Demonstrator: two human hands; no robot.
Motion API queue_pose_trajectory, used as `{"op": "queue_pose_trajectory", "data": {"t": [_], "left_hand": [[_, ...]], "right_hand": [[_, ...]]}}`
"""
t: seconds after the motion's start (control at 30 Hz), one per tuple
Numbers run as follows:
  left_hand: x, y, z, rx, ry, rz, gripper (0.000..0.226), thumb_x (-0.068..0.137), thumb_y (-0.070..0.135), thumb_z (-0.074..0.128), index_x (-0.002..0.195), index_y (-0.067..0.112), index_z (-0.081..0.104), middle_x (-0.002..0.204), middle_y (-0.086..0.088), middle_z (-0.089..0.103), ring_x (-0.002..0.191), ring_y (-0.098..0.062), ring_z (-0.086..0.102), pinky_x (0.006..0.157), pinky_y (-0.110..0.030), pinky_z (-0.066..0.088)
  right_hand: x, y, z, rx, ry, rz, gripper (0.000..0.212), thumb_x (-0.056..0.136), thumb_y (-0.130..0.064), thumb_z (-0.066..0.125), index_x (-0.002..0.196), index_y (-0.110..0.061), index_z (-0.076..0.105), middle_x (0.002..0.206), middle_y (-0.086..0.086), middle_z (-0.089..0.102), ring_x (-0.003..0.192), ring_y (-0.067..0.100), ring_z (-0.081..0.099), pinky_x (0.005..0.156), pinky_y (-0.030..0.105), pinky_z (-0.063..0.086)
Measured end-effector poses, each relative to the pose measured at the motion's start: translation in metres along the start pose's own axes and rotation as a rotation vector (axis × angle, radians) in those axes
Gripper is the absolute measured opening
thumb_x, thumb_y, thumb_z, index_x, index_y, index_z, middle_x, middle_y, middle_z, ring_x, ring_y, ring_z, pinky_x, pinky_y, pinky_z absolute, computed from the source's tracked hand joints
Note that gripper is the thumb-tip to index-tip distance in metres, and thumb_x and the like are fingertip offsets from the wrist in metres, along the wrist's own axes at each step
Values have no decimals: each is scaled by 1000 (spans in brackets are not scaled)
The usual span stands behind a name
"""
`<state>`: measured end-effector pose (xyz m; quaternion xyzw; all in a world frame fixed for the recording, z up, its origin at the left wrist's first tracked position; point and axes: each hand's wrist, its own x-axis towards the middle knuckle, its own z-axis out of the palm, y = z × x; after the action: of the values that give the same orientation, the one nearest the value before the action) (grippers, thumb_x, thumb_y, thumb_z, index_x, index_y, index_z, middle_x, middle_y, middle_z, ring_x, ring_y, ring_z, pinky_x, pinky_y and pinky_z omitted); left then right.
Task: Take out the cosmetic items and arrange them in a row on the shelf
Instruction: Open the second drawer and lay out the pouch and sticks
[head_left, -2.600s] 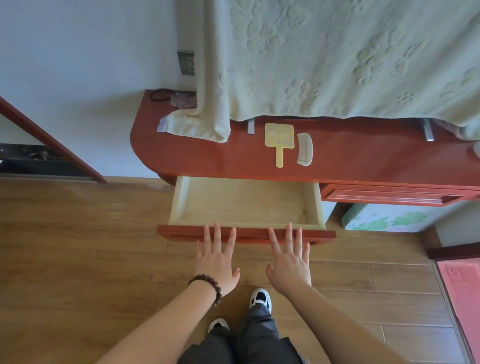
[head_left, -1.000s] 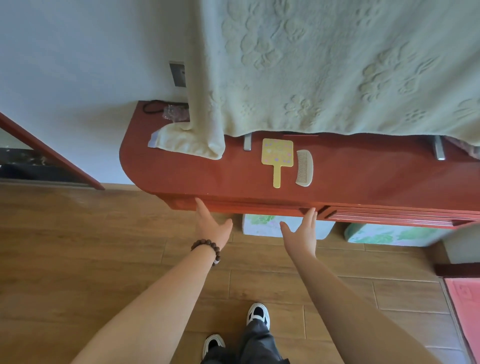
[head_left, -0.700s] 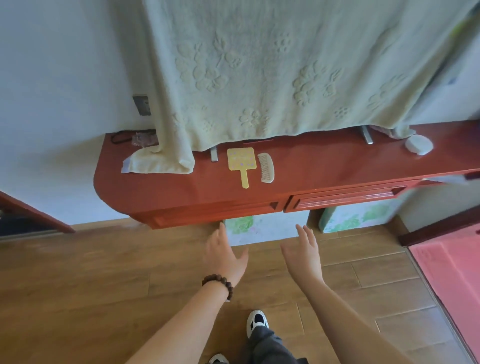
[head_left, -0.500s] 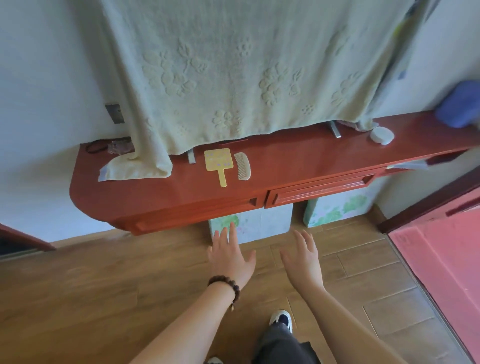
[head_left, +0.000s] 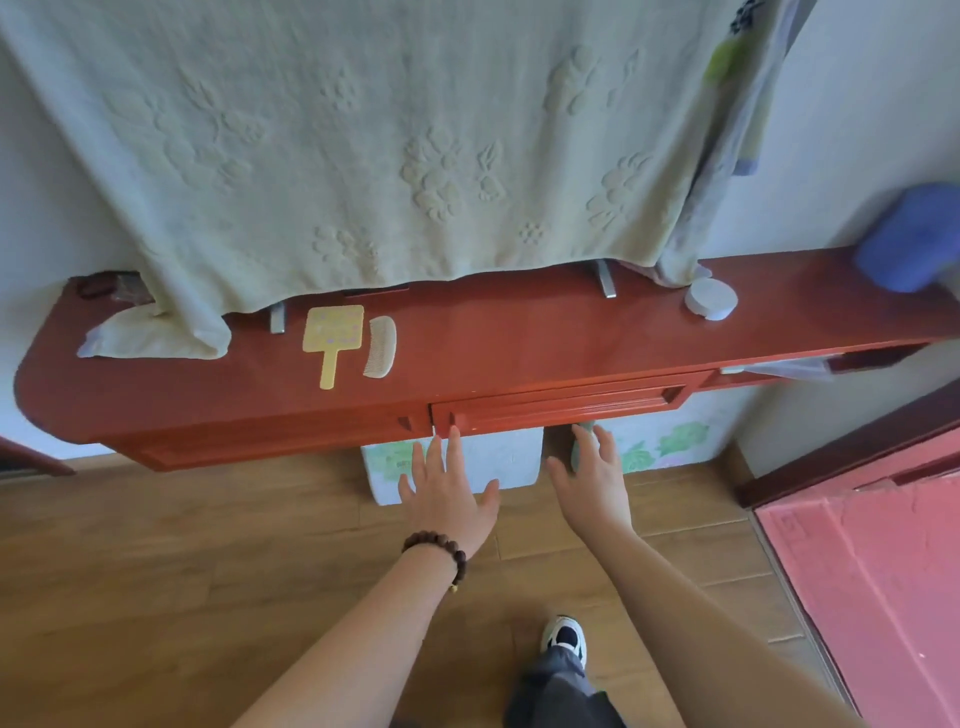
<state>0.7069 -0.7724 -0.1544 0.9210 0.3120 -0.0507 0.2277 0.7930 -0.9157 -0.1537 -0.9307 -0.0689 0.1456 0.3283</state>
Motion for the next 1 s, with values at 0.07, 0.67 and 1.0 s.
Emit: {"op": "queue_pose_trajectory", "data": {"t": [0.07, 0.67, 1.0], "left_hand": [[6, 28, 13, -5, -1, -30, 80, 89, 56, 43, 150, 26, 0, 159, -3, 11, 147, -26, 4, 115, -53, 15], [85, 71, 77, -556, -94, -414, 74, 90, 43, 55, 149, 16, 20, 155, -6, 25, 142, -22, 24, 113, -40, 26], [153, 46, 122, -1976, -134, -985, 81, 85, 76, 24, 149, 25, 22, 155, -8, 27, 141, -29, 28, 112, -58, 22]], "right_hand": [[22, 16, -21, -22, -15, -27, 57, 93, -33, 52, 144, -19, 31, 157, 4, 15, 144, 23, 15, 112, 46, 29], [129, 92, -34, 153, -142, 236, 53, 93, -27, 52, 143, -18, 36, 149, 7, 32, 134, 26, 34, 105, 37, 33], [208, 134, 12, 1456, -203, 862, 73, 92, -61, 35, 148, -16, 23, 148, 15, 37, 133, 30, 41, 111, 50, 29]]}}
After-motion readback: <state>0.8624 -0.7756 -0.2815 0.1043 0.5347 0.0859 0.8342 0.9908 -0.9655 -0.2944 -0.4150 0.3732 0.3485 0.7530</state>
